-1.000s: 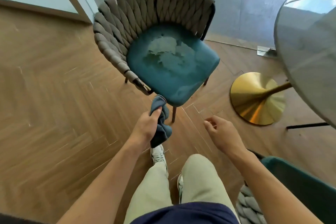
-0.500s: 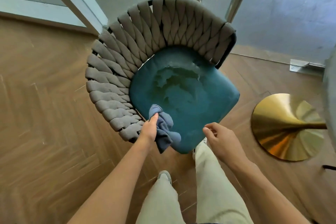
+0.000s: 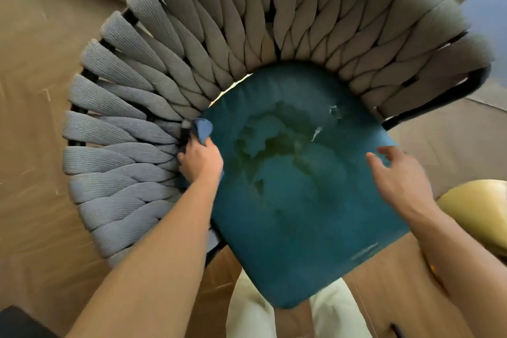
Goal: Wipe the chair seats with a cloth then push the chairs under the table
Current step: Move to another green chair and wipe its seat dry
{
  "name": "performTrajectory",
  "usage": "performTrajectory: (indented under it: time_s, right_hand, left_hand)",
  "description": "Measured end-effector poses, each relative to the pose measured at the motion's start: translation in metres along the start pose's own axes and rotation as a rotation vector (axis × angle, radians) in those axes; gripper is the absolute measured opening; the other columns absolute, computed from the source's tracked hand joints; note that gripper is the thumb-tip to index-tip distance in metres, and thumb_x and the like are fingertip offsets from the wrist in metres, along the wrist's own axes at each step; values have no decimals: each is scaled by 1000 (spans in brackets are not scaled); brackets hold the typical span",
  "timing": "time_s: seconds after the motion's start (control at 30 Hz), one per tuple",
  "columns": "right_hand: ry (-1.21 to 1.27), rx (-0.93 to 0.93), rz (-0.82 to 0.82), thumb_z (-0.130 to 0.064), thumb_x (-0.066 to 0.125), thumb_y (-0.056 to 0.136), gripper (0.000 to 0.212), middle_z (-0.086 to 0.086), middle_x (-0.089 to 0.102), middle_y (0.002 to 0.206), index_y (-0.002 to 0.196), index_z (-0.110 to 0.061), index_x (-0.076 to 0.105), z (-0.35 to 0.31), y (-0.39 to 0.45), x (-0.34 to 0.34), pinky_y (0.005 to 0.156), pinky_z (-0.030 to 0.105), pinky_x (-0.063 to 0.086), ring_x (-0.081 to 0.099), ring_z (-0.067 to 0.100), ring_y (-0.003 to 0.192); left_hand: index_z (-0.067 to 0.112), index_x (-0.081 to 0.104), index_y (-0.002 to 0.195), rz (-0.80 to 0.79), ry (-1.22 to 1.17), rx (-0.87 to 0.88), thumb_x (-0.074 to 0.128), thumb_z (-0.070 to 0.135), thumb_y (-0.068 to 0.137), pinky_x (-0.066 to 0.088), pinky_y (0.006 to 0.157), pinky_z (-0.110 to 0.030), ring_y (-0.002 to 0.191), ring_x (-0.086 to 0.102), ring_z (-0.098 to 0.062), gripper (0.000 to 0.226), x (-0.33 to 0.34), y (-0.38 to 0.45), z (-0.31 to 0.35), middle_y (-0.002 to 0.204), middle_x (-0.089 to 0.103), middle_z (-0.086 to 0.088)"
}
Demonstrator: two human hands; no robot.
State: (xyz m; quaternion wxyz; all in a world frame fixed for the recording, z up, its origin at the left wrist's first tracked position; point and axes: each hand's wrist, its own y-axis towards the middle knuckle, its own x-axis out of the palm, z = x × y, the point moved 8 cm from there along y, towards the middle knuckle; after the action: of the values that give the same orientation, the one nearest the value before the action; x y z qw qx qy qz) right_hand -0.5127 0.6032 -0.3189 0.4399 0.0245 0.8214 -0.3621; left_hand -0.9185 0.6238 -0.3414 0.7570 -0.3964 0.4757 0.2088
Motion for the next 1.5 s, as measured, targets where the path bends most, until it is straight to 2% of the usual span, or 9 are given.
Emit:
performTrajectory:
  time_s: [0.27, 0.53, 0.67, 0.83, 1.07, 1.2, 1.33, 1.4, 1.5]
  right_hand:
    - [100, 98, 99, -49, 41, 94, 65, 26, 39, 143, 141, -5, 43, 27, 52, 27, 112, 45, 24, 33, 45, 132]
    - [153, 108, 80, -46, 39, 99, 57, 20, 38, 147, 141, -8, 45, 32, 60, 32, 111, 42, 23, 29, 40, 135]
    - [160, 102, 66, -49, 39, 98, 59, 18, 38, 148, 142, -9, 44, 31, 59, 31, 111, 43, 24, 30, 39, 136]
    - [161, 96, 60, -50, 38, 98, 60, 13, 35, 152, 144, -12, 42, 34, 59, 32, 113, 44, 23, 26, 36, 139]
    - [168, 80, 49, -48, 37, 98, 60, 10, 31, 155, 146, -12, 39, 36, 57, 34, 116, 43, 20, 22, 32, 142]
    - [193, 100, 57, -46, 37, 99, 59, 9, 28, 157, 147, -12, 37, 33, 54, 33, 118, 43, 19, 19, 30, 144]
    - [186, 96, 72, -46, 37, 99, 60, 8, 25, 158, 149, -12, 34, 34, 52, 35, 119, 42, 17, 16, 30, 146]
    - [178, 90, 73, -45, 38, 99, 60, 8, 24, 159, 149, -13, 33, 35, 51, 36, 119, 42, 17, 16, 29, 146]
    - [168, 83, 61, -45, 39, 99, 60, 8, 22, 160, 150, -14, 32, 35, 50, 35, 119, 41, 16, 15, 27, 147]
  left_hand:
    - [17, 24, 153, 95, -13, -31, 30, 33, 102, 9, 118, -52, 148, 9, -33, 54, 74, 18, 35, 162, 17, -2]
    - [18, 27, 152, -65, 390, 822, 19, 41, 89, 16, 119, -53, 148, 14, -34, 67, 112, -17, 86, 160, 23, -5]
    - [23, 18, 154, -22, 442, 620, 35, 35, 96, 12, 118, -56, 150, 7, -31, 62, 93, 0, 45, 163, 13, -1]
    - [21, 11, 155, 19, 189, 261, 30, 35, 101, 5, 117, -60, 149, -3, -34, 58, 106, 0, 99, 164, 3, 0]
    - [21, 21, 154, -11, 491, 962, 44, 35, 95, 14, 118, -56, 150, 9, -31, 64, 137, -47, 126, 162, 15, -3]
    - [20, 19, 154, 27, 501, 727, 44, 38, 96, 13, 119, -55, 150, 7, -29, 66, 120, -20, 96, 163, 12, -5]
    - [18, 17, 155, 30, 256, 451, 37, 38, 98, 9, 116, -61, 149, 2, -33, 63, 129, -23, 143, 164, 8, -4]
    - [18, 15, 155, -1, 287, 535, 34, 41, 98, 8, 116, -61, 149, 1, -35, 64, 145, -36, 169, 164, 5, -5]
    - [18, 19, 154, -22, 467, 954, 25, 44, 93, 13, 117, -59, 149, 8, -34, 66, 157, -66, 173, 163, 13, -6]
